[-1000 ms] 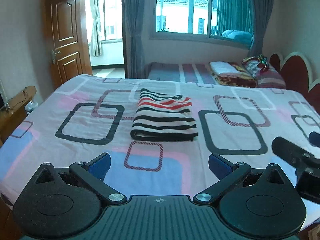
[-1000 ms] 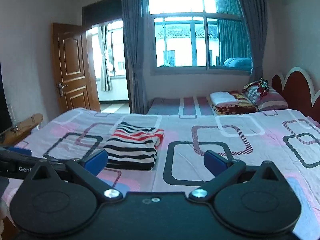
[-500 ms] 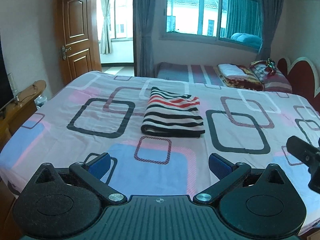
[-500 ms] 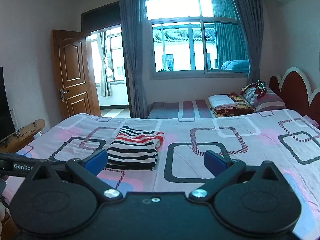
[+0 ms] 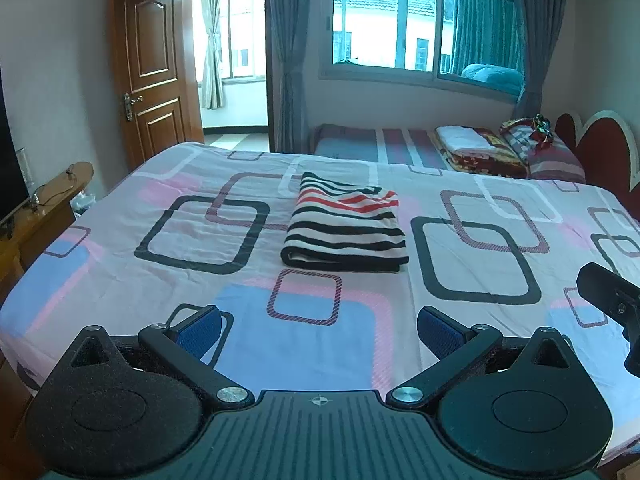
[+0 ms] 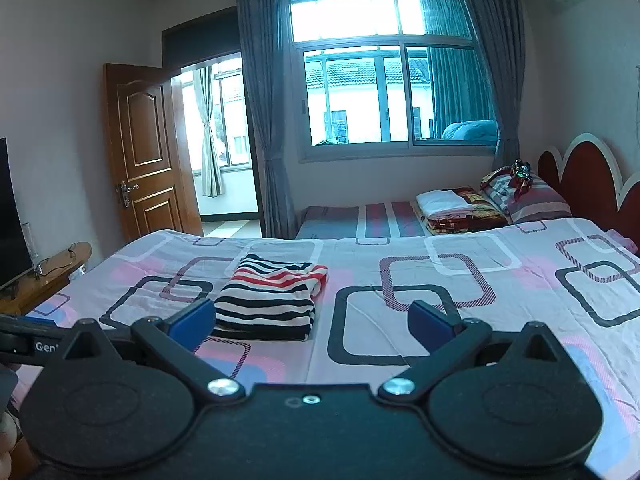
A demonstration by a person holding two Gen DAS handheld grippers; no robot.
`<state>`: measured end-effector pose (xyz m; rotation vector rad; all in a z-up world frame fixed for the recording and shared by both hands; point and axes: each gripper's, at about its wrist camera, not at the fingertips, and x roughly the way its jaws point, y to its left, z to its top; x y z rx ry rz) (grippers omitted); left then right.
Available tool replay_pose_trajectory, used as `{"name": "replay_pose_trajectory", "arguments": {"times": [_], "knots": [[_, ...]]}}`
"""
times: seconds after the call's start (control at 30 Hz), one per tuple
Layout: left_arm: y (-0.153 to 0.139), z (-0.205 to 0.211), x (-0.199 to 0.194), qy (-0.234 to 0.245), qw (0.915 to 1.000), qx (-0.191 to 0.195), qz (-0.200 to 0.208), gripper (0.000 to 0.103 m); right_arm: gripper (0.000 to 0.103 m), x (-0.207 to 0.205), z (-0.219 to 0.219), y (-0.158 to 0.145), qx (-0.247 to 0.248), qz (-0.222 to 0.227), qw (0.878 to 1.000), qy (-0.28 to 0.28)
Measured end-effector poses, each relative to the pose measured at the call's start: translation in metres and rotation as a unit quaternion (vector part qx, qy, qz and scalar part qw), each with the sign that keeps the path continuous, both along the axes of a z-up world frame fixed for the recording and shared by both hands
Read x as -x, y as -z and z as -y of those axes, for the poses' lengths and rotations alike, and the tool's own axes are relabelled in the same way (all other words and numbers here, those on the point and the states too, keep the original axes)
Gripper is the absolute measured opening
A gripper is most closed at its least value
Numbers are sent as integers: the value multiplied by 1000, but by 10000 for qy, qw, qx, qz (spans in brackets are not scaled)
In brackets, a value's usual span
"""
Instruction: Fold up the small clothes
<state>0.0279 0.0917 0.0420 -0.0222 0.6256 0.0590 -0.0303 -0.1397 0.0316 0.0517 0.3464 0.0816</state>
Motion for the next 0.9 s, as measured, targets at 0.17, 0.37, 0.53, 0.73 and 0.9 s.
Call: {"name": "replay_pose_trajectory", "arguments": {"times": [0.17, 0.37, 0.53, 0.73, 0.9], "knots": [[0, 3, -1, 37, 10000, -39, 14, 103, 102, 0, 1, 0, -5, 14, 10000, 22], [-1, 2, 0, 50, 10000, -34, 8, 103, 102, 1, 2, -1, -4, 22, 10000, 40], [-1, 0, 1, 27, 10000, -51, 36, 103, 102, 1, 1, -1, -9, -7, 10000, 30], [-2, -4, 1, -5, 10000, -58, 75, 103, 102, 1, 0, -2, -1, -22, 10000, 42], [-5, -9, -1, -26, 9999, -55, 105, 103, 102, 0, 0, 0, -42, -48, 10000, 38]]}}
